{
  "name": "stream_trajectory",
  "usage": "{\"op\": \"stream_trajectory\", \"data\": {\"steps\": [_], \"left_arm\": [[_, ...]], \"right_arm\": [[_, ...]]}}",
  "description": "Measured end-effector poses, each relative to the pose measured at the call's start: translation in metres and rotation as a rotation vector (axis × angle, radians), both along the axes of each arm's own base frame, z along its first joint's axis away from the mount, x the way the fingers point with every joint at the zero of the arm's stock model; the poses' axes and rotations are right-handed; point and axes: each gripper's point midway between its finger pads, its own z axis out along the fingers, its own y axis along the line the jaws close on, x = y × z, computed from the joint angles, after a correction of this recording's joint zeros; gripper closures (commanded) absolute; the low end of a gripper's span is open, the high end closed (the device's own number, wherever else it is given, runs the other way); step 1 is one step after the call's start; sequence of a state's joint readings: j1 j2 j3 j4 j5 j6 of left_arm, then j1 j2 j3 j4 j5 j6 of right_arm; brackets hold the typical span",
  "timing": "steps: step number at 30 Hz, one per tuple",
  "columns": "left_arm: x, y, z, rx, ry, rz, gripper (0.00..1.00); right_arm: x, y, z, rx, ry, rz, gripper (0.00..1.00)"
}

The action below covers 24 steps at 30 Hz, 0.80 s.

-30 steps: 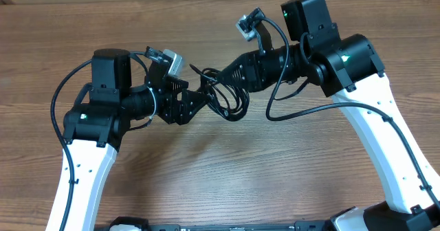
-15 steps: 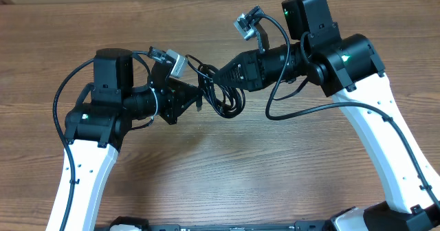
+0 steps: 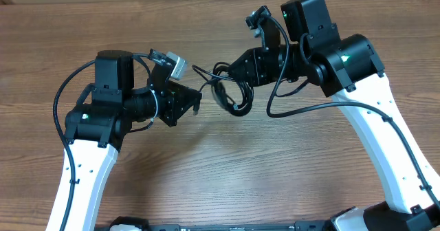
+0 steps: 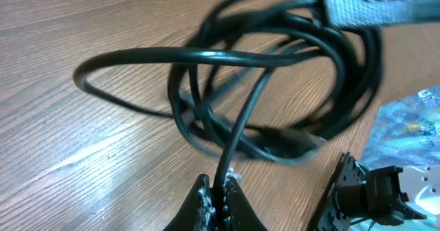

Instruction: Untangle cables

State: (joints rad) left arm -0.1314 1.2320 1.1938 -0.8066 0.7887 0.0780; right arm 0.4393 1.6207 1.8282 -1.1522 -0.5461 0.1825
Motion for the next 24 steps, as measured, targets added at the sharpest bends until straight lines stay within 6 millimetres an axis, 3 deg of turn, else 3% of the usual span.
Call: {"op": "stream_trajectory", "data": {"steps": [8, 15, 21, 22, 24], "left_arm": [[0.000, 0.000, 0.000, 0.000, 0.001, 0.000, 0.96], [0.001, 0.003, -0.004, 0.021, 0.009, 0.018, 0.96], [0.002, 0.004, -0.005, 0.027, 0.008, 0.022, 0.96], [0.002, 0.004, -0.005, 0.027, 0.008, 0.022, 0.96], [0.002, 0.004, -0.005, 0.027, 0.008, 0.022, 0.92]], "right_arm": [[0.019, -0.022, -0.013, -0.137, -0.056, -0.115, 0.96], [0.034, -0.058, -0.027, -0.325, -0.103, -0.247, 0.96], [0.036, -0.073, -0.032, -0.405, -0.111, -0.289, 0.96], [0.035, -0.075, -0.033, -0.412, -0.108, -0.290, 0.91], [0.032, -0.077, -0.036, -0.427, -0.092, -0.292, 0.51]]}}
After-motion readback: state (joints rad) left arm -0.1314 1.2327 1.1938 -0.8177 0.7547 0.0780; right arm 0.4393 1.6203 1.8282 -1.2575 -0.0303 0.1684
